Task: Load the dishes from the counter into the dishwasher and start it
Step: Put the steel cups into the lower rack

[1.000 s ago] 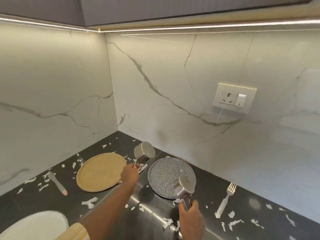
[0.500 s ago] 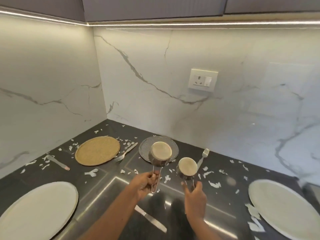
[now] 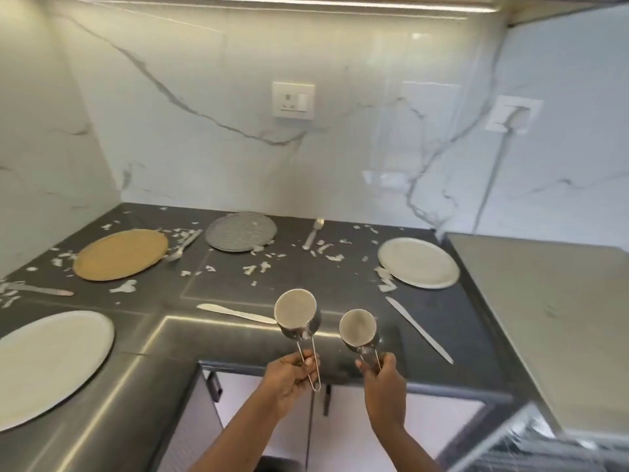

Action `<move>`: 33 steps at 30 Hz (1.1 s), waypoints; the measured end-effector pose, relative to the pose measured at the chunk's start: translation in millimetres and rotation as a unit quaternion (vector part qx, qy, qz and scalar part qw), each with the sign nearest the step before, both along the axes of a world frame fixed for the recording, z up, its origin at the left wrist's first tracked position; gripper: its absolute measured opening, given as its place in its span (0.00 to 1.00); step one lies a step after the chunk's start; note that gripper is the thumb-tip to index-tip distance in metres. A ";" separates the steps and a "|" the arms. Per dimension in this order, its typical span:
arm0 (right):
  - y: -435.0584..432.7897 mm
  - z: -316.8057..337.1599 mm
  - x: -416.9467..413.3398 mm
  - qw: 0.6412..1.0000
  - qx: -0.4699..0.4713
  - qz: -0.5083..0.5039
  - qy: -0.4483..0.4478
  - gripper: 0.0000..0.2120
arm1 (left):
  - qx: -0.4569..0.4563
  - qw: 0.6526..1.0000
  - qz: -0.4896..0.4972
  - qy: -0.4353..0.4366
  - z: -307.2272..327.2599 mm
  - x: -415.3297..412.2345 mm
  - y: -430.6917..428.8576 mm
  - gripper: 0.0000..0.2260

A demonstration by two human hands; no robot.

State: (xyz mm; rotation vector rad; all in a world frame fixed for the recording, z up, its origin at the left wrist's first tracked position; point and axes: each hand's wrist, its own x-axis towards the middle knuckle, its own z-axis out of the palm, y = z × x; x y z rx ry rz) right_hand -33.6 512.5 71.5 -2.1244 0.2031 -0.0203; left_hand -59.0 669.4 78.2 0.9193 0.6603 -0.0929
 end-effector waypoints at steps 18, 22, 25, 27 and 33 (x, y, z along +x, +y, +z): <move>-346.2 -83.8 -151.4 0.955 -0.040 -0.252 0.151 0.11 | 0.083 0.941 -0.323 0.063 -103.1 -58.7 -349.9 0.15; -405.9 -126.2 -166.4 0.937 -0.030 -0.292 0.190 0.07 | 0.141 0.909 -0.382 0.089 -150.3 -61.2 -407.5 0.13; -434.9 -166.9 -166.2 0.904 0.009 -0.359 0.233 0.06 | 0.239 0.866 -0.429 0.094 -188.8 -49.0 -437.8 0.12; -447.1 -197.4 -158.0 0.867 0.079 -0.415 0.265 0.07 | 0.278 0.838 -0.458 0.098 -219.6 -32.7 -453.6 0.09; -478.5 -310.1 -109.5 0.748 0.284 -0.533 0.275 0.11 | 0.379 0.772 -0.497 0.116 -347.3 37.5 -501.2 0.05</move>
